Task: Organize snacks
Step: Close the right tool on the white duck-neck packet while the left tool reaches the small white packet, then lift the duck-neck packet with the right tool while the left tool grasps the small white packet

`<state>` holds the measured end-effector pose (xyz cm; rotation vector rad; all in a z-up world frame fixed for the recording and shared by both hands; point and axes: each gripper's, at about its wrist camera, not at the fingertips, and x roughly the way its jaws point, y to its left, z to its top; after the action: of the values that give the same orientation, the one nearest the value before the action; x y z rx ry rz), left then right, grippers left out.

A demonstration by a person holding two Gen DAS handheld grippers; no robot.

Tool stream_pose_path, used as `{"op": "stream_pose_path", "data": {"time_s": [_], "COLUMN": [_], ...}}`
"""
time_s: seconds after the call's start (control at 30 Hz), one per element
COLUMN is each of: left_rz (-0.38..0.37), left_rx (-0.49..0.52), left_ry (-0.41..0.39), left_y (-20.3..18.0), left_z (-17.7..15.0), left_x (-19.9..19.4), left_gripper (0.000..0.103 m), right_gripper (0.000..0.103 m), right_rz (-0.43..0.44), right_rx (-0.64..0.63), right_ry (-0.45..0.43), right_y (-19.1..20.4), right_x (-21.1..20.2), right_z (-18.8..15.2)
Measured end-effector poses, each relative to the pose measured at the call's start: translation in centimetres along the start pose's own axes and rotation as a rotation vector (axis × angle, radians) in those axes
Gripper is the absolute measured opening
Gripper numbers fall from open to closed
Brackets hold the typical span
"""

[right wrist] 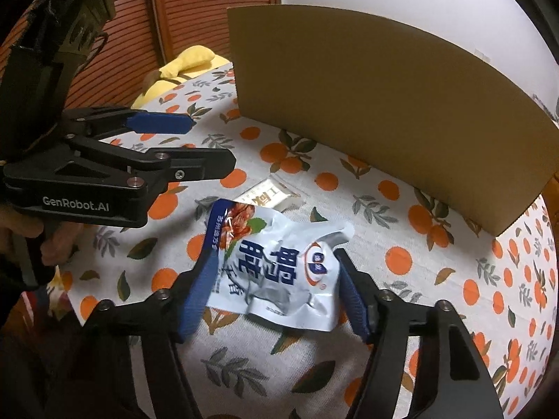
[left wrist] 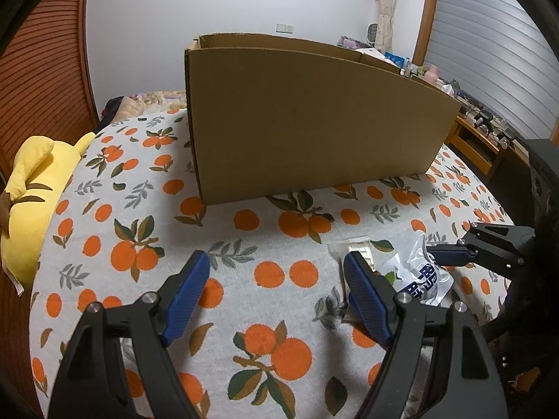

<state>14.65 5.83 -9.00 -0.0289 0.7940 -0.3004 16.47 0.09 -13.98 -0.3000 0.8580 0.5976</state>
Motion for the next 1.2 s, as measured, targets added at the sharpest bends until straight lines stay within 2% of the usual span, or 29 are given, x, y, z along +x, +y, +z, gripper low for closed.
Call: {"op": "stream_pose_path", "data": {"time_s": [0.3, 0.73, 0.83, 0.9, 0.97, 1.2], "left_rz": [-0.007, -0.059, -0.050, -0.047, -0.038, -0.040], "left_rx": [0.016, 0.082, 0.104, 0.109, 0.112, 0.104], "left_ry": [-0.001, 0.029, 0.040, 0.051, 0.064, 0.103], "left_y": [-0.6, -4.1, -5.1, -5.3, -5.5, -5.7], "left_z": [-0.3, 0.0, 0.1, 0.2, 0.2, 0.0], "left_x": [0.1, 0.6, 0.9, 1.1, 1.4, 2.2], "left_gripper": [0.080, 0.079, 0.074, 0.065, 0.063, 0.041], "right_gripper": [0.061, 0.061, 0.061, 0.061, 0.061, 0.061], "right_rz": [0.014, -0.085, -0.079, -0.080, -0.082, -0.079], "right_rx": [0.018, 0.073, 0.094, 0.101, 0.104, 0.111], "right_ry": [-0.015, -0.046, -0.051, -0.053, -0.054, -0.056], "right_y": [-0.5, -2.8, -3.4, -3.8, -4.1, -4.9], "right_x": [-1.2, -3.2, -3.4, -3.5, -3.6, -3.7], "right_z": [-1.5, -3.6, -3.9, -4.0, -4.1, -4.2]}}
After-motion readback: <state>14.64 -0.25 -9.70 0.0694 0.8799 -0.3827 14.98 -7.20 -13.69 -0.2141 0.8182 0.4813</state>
